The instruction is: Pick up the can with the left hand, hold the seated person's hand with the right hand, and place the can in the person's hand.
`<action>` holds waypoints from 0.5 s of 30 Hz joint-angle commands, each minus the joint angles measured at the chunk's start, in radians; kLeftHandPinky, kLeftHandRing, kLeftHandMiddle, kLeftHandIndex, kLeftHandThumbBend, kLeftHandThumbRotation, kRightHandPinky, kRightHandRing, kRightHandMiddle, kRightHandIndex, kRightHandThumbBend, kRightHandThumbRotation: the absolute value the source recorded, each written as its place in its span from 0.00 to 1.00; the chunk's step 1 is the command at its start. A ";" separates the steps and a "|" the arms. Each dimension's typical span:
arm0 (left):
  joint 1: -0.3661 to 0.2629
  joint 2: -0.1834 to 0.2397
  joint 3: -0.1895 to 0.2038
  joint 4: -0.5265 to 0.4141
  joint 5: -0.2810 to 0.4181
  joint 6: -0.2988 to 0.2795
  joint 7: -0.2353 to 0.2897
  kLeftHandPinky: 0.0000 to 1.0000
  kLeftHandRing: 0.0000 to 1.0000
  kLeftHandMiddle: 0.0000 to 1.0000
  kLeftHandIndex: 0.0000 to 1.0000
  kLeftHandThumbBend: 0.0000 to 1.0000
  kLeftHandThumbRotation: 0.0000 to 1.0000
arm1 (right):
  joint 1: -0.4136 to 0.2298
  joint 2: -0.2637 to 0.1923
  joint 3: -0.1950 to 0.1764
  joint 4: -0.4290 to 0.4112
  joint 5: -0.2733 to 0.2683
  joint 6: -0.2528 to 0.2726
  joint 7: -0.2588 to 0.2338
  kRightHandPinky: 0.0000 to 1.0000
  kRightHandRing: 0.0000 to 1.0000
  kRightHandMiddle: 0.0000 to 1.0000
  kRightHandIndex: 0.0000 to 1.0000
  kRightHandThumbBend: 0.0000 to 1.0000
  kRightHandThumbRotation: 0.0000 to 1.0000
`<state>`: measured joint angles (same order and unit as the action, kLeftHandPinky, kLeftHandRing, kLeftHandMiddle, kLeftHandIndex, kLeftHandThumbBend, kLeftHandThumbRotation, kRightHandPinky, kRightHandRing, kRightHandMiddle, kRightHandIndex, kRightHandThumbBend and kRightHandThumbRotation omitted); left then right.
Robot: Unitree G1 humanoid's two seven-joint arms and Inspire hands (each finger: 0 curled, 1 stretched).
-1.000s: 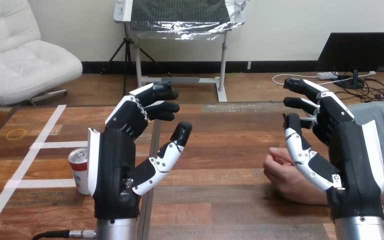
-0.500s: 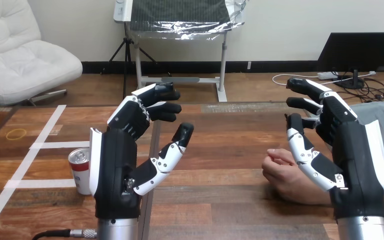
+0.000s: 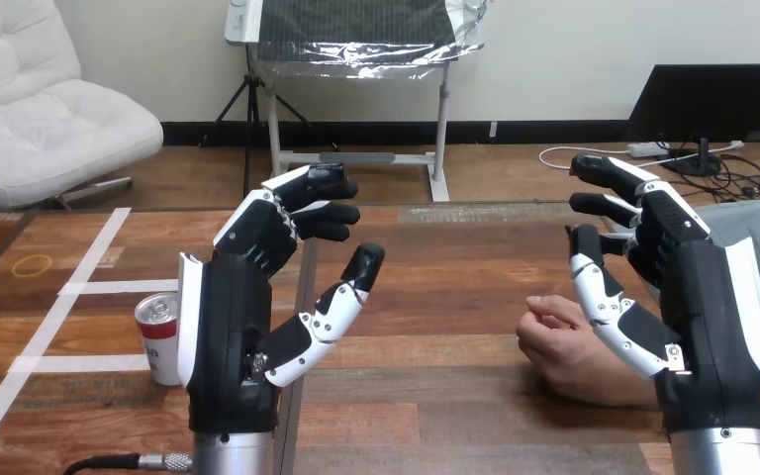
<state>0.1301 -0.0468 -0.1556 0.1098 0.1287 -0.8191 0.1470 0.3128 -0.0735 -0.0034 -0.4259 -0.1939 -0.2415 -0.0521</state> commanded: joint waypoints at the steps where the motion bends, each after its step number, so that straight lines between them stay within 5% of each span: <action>1: -0.032 -0.026 0.005 -0.047 -0.003 0.006 -0.001 0.58 0.62 0.67 0.67 0.48 0.00 | -0.056 -0.002 -0.003 -0.020 0.013 -0.006 0.007 0.58 0.75 0.81 0.75 0.24 0.00; 6: -0.028 -0.009 0.008 -0.072 -0.046 0.022 -0.025 0.60 0.64 0.69 0.68 0.48 0.00 | -0.057 -0.004 -0.006 -0.017 0.009 -0.009 0.007 0.58 0.75 0.81 0.75 0.24 0.00; 15: 0.006 0.001 0.066 -0.192 -0.018 0.117 -0.007 0.64 0.69 0.72 0.72 0.49 0.00 | -0.056 -0.003 -0.006 -0.022 0.001 -0.006 0.004 0.56 0.73 0.79 0.74 0.24 0.00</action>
<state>0.1453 -0.0454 -0.1363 0.0412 0.0931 -0.7401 0.1243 0.3115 -0.0742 -0.0042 -0.4259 -0.1957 -0.2413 -0.0478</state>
